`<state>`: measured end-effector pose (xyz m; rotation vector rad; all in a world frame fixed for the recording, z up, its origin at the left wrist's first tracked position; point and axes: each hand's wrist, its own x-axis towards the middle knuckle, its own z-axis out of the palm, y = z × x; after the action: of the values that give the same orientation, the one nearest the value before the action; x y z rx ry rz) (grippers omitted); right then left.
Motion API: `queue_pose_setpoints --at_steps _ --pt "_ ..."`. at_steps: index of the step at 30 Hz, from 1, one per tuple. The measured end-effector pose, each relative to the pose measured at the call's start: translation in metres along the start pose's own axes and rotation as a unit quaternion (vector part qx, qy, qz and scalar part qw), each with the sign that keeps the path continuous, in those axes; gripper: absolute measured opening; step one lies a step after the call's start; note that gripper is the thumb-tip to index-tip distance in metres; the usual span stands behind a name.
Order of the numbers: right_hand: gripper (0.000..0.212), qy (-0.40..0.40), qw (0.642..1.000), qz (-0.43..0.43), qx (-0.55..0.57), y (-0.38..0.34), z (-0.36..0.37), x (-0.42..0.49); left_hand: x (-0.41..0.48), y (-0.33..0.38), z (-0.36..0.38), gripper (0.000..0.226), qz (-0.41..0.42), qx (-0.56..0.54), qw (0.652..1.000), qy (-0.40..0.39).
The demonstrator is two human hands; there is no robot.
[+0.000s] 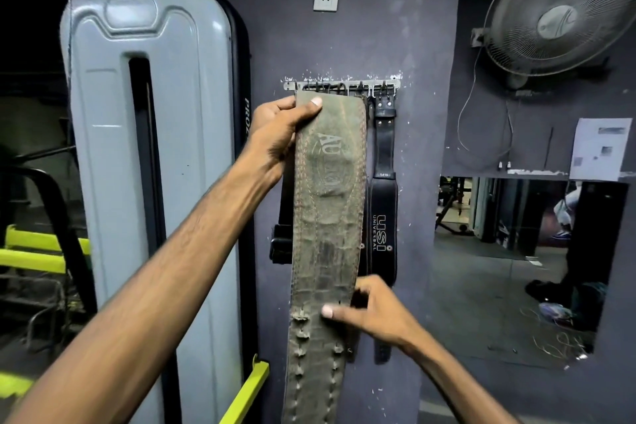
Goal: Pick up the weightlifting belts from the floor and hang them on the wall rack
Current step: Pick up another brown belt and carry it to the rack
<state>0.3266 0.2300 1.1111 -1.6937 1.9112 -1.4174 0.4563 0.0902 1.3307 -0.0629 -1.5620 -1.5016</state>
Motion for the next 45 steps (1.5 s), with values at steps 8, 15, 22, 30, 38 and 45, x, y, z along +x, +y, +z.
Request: queue_pose_setpoints --at_steps 8,15,22,30,38,45 --pt "0.075 0.050 0.911 -0.039 0.408 -0.123 -0.073 0.082 -0.021 -0.002 -0.015 0.023 0.050 0.108 0.988 -0.097" --pt "0.060 0.062 0.930 0.031 0.361 -0.153 -0.079 0.110 -0.033 -0.021 -0.035 0.030 -0.107 0.088 0.981 -0.136" --pt "0.020 0.057 0.961 -0.090 0.256 -0.130 -0.075 0.089 -0.024 -0.039 -0.022 0.088 -0.256 -0.151 0.954 -0.040" --pt "0.060 0.022 0.963 0.045 0.265 -0.091 -0.093 0.094 -0.011 -0.053 0.015 0.020 -0.117 -0.058 0.991 -0.003" --pt "0.020 0.063 0.922 0.105 0.367 -0.090 -0.102 0.144 -0.020 -0.092 -0.003 0.052 -0.071 0.062 0.995 -0.039" --pt "0.017 0.129 0.956 -0.008 0.264 -0.052 -0.083 0.173 0.022 -0.128 -0.048 0.070 -0.248 0.006 0.968 -0.031"
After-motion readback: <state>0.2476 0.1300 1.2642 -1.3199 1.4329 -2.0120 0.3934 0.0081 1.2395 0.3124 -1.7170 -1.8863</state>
